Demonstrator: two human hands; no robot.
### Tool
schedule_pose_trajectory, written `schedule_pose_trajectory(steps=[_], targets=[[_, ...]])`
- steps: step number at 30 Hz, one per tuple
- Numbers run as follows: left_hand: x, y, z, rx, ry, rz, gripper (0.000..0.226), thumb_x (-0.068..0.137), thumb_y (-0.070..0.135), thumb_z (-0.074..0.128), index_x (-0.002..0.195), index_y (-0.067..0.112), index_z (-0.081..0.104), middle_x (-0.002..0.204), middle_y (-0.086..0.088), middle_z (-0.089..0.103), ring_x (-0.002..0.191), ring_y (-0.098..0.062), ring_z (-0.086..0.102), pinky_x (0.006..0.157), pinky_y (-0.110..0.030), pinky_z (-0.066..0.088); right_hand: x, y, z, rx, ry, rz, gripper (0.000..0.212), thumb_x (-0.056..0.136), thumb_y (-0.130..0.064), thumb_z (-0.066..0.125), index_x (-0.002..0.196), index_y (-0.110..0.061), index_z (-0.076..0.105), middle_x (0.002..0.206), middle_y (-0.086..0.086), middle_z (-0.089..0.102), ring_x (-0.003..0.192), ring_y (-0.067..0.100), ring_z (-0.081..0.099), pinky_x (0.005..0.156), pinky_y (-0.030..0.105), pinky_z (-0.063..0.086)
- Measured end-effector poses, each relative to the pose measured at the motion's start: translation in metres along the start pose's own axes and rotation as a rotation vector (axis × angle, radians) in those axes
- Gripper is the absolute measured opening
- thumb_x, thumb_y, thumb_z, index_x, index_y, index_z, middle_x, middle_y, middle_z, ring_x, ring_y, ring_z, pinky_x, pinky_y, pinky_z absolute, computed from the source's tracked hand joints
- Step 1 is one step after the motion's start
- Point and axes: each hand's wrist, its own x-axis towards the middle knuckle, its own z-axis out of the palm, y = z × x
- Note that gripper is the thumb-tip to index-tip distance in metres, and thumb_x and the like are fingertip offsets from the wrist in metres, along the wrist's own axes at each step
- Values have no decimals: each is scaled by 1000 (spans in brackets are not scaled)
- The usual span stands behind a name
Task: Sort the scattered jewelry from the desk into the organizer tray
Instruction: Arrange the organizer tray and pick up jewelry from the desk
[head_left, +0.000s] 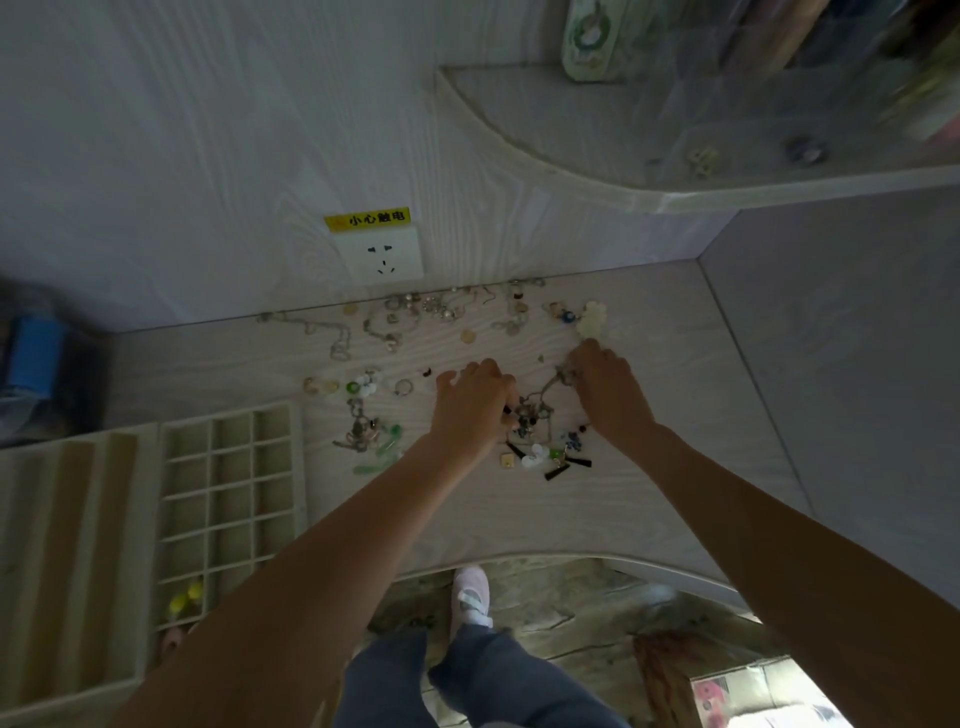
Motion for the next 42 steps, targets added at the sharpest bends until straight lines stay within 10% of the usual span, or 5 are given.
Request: schedule_pose_trajectory(steps=[10,18,25,37,42], targets=[[15,18,-39,-487,17,-38,35,93,13,54,127,10,51,129,-8,53,120,-19,50,96,-20,34,3,-25,-76,443,235,-90,15,96,-2,40,101,-6,53,100,13,53,79,21,57,68,20,45],[-6,23,-80,-1044,-76,-124,5,88,18,62,93,19,61,107,-6,65,103,-19,60,89,-30,47,-12,-73,-109,1204,-111,12,21,94,4,43,85,-10,56,64,-2,61,61,7,63,76,31,55],[-52,-24,-110,-1290,-43,-258,14,88,8,62,102,9,60,104,-15,66,99,-25,65,89,-34,53,-16,-135,-98,1547,-418,18,20,94,4,42,91,-5,59,63,6,60,61,14,59,67,30,59],[-186,-166,-158,-1786,441,-429,18,94,0,43,96,12,57,67,-4,61,59,-12,63,56,-21,52,-33,-315,-20,1014,-813,-214,26,89,11,48,95,-8,64,70,5,71,60,12,66,56,18,52],[-250,-235,-165,-1765,520,-451,26,95,2,42,104,15,63,77,-5,66,70,-16,63,68,-23,49,-57,-399,27,997,-954,-235,41,88,11,43,89,-17,73,88,12,68,79,24,63,83,39,54]])
